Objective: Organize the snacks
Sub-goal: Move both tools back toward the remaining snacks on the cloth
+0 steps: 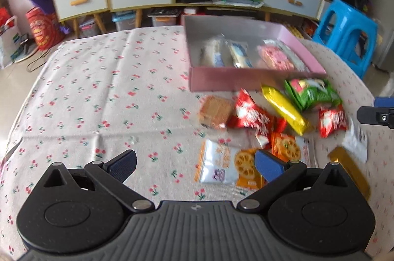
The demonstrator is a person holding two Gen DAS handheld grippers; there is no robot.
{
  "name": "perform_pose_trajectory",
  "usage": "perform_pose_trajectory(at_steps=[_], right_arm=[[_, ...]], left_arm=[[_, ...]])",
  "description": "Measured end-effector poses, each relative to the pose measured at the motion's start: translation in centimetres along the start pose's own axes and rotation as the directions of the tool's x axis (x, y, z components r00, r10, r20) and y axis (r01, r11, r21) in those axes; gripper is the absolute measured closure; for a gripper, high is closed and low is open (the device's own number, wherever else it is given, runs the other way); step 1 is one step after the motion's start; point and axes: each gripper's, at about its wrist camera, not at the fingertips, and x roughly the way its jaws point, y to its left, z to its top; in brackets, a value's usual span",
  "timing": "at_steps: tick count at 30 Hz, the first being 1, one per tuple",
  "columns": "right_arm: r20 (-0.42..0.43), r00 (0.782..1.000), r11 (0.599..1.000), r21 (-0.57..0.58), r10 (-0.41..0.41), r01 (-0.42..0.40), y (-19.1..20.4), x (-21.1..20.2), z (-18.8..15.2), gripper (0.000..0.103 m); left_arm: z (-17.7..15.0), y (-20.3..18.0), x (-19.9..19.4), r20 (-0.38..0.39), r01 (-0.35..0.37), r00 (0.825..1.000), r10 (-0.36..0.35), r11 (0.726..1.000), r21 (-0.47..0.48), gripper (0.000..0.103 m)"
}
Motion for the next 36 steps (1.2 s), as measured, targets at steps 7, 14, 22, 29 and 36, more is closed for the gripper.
perform_pose_trajectory(at_steps=[7, 14, 22, 29, 36], right_arm=[[-0.027, 0.997, 0.991, -0.113, 0.065, -0.068, 2.0, 0.8, -1.6, 0.007], [-0.071, 0.993, 0.982, -0.154, 0.097, -0.107, 3.6, 2.0, -2.1, 0.007], [-0.125, 0.982, 0.978, -0.137, 0.140, -0.157, 5.3, 3.9, -1.8, 0.007], [-0.196, 0.966, 0.983, -0.036, 0.170, -0.181, 6.0, 5.4, -1.1, 0.017], [-0.249, 0.963, 0.995, 0.016, 0.103, -0.102, 7.1, 6.9, -0.8, 0.021]], left_arm=[[-1.4, -1.4, 1.4, 0.008, 0.042, 0.999, -0.043, 0.994, 0.102, 0.001], [-1.4, -1.9, 2.5, -0.014, 0.053, 0.999, -0.051, 0.990, 0.133, 0.016], [-0.7, -1.1, 2.9, -0.028, 0.093, 0.995, -0.091, 0.992, 0.086, 0.049], [-0.2, 0.3, 2.5, -0.044, 0.066, 0.997, -0.064, 0.997, 0.037, 0.060], [-0.1, 2.0, 2.5, -0.074, 0.033, 0.997, -0.035, 0.999, -0.035, 0.061]])
